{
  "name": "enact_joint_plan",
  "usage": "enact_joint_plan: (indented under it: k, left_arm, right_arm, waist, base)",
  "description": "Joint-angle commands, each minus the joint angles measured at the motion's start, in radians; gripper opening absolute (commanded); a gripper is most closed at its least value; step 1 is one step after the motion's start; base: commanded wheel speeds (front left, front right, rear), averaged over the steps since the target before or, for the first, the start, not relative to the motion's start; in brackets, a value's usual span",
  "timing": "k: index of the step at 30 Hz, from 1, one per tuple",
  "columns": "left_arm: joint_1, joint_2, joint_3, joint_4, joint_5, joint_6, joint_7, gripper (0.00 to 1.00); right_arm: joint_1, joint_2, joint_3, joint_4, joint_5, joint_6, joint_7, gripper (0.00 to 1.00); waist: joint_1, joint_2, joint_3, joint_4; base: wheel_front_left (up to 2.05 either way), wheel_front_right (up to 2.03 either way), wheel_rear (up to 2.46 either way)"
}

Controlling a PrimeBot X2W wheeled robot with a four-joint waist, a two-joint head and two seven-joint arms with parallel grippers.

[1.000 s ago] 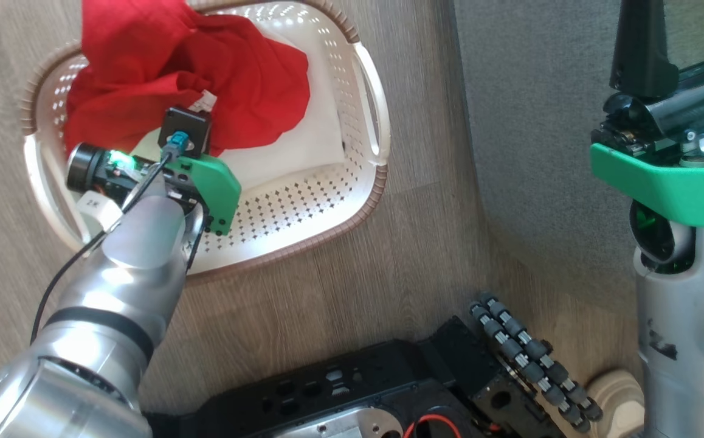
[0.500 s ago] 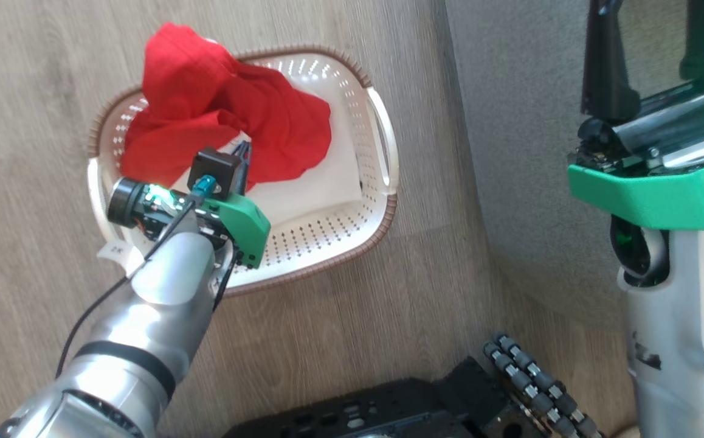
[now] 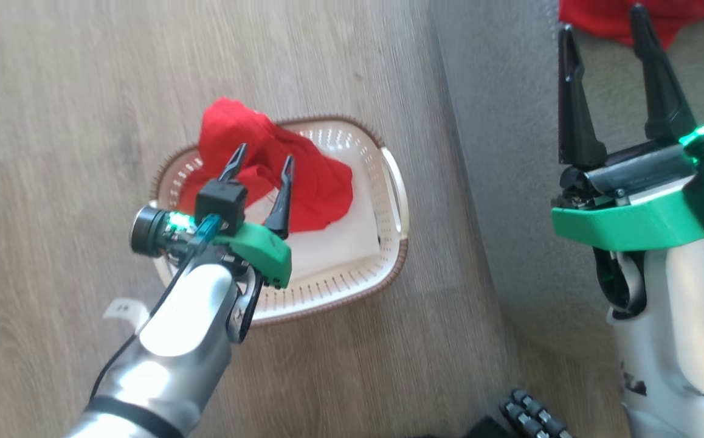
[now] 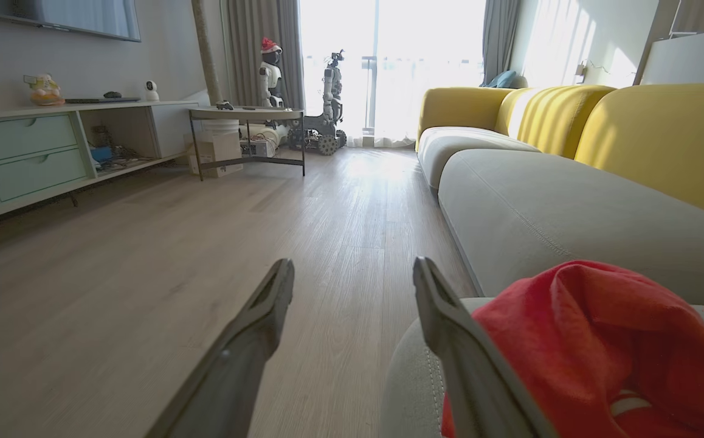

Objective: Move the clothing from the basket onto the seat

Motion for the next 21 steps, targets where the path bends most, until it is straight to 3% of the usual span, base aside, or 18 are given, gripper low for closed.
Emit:
enact_joint_plan:
  k: [1,21]
  left_arm:
    - [0.040,0.031,0.049,-0.067,0.010,0.015,-0.012,1.00]
    - [0.428,0.115,0.299,-0.403,-0.018,0.101,-0.012,1.00]
  right_arm:
    - [0.032,0.003,0.011,-0.020,-0.006,0.000,-0.005,1.00]
    - [0.219,0.003,-0.024,0.097,-0.025,0.000,-0.005,1.00]
  waist:
    - [0.0000,-0.0001,-0.074,0.022]
    - [0.0000,-0.0001,-0.385,0.109]
  base:
    - [0.00,0.00,0.00]
    - [0.00,0.00,0.00]
